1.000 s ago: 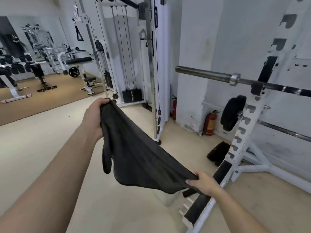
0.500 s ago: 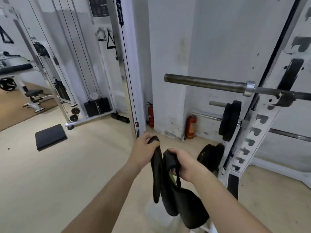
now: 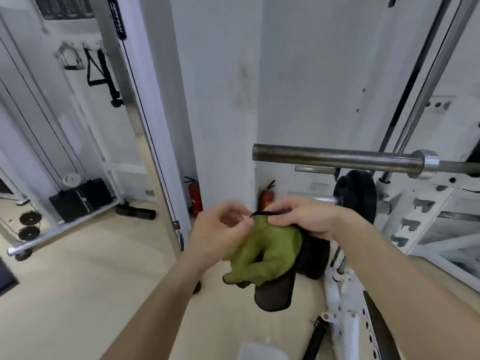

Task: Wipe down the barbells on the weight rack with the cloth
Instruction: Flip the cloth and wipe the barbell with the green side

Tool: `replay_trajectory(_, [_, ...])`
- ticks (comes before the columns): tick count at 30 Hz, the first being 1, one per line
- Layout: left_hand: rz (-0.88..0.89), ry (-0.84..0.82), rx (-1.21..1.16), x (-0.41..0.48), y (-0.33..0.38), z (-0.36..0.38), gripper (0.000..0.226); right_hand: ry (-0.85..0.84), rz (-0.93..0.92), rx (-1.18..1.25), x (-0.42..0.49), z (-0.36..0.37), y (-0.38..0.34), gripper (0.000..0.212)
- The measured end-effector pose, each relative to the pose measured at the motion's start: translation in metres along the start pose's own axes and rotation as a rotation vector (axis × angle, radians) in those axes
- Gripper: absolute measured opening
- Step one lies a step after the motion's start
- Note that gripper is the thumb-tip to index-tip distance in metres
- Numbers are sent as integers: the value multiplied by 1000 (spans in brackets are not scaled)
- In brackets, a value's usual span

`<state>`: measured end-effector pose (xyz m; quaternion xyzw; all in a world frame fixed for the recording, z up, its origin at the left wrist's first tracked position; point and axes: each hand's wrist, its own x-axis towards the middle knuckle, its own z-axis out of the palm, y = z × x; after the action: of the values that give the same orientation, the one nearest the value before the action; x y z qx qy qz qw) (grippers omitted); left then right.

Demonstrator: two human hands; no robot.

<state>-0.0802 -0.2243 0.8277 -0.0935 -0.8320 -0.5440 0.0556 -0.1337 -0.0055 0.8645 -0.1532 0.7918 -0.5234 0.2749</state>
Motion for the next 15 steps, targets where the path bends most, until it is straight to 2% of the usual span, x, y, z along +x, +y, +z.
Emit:
replay_trajectory(1, [55, 34, 81, 21, -14, -10, 51, -29, -21, -33, 8, -6, -14, 20])
replay_trajectory(2, [82, -34, 101, 40, -26, -15, 69, -51, -42, -84, 14, -10, -28, 24])
replay_trajectory(3, [70, -169, 65, 60, -36, -21, 77, -39, -51, -125, 24, -13, -39, 32])
replay_trajectory(5, [-12, -413, -105, 94, -52, -29, 70, 44, -31, -121, 45, -21, -55, 39])
replay_trajectory(8, [-97, -583, -343, 124, -66, -34, 53, 194, -51, -60, 48, -33, -76, 19])
replay_trajectory(12, [13, -659, -335, 146, -84, -34, 34, 405, -101, 42, 38, -60, -91, 18])
replay_trajectory(14, [84, -601, -330, 159, -82, -37, 25, 446, -109, 12, 31, -75, -96, 16])
replay_trajectory(15, [119, -515, -314, 169, -77, -43, 26, 448, -96, -23, 27, -82, -98, 26])
